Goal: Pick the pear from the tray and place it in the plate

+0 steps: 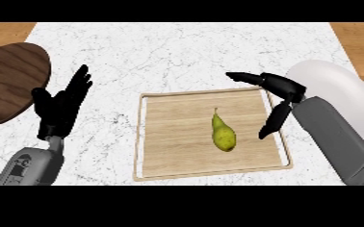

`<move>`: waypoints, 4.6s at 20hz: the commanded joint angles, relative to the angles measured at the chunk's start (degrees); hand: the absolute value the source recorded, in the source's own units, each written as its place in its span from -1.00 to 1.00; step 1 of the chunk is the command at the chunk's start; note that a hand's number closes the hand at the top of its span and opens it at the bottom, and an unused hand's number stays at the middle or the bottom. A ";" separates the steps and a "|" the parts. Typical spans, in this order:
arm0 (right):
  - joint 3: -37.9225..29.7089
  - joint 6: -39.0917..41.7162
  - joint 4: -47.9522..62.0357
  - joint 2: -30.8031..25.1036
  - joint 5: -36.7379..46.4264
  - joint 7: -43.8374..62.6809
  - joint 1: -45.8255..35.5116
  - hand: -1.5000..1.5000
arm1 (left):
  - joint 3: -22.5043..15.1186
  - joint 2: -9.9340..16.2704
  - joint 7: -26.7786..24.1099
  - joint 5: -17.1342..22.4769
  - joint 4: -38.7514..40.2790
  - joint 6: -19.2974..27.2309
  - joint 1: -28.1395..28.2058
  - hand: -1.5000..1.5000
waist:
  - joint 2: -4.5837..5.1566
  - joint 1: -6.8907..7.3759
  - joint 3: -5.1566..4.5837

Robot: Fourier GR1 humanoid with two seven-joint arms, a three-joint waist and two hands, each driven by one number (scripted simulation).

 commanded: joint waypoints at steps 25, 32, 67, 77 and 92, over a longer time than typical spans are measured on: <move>5.78 7.32 -5.72 8.08 27.21 10.73 -1.95 -1.00 | 3.77 -6.29 -0.48 -6.77 0.53 -1.98 1.63 0.00 | -0.19 -0.80 -0.04; 4.53 6.48 -3.82 13.78 32.82 14.18 -2.42 -1.00 | 5.18 -6.09 3.14 -7.23 -4.29 -3.29 3.41 0.00 | -0.25 -0.63 -0.03; -4.71 -32.92 -43.55 13.40 47.41 27.33 29.21 1.00 | 9.84 -5.94 1.00 -7.83 -3.81 -6.21 6.70 0.00 | -1.08 -3.73 -0.05; -19.33 -42.62 -59.86 12.19 46.04 34.18 36.73 1.00 | 9.98 -5.32 5.73 -7.42 -5.56 -7.00 1.83 0.00 | -0.37 -1.75 0.01; -42.13 -39.44 -34.01 2.10 28.70 21.37 26.96 1.00 | 9.27 -8.54 2.40 -11.48 -4.23 -6.57 3.03 0.00 | -0.16 -0.84 -0.01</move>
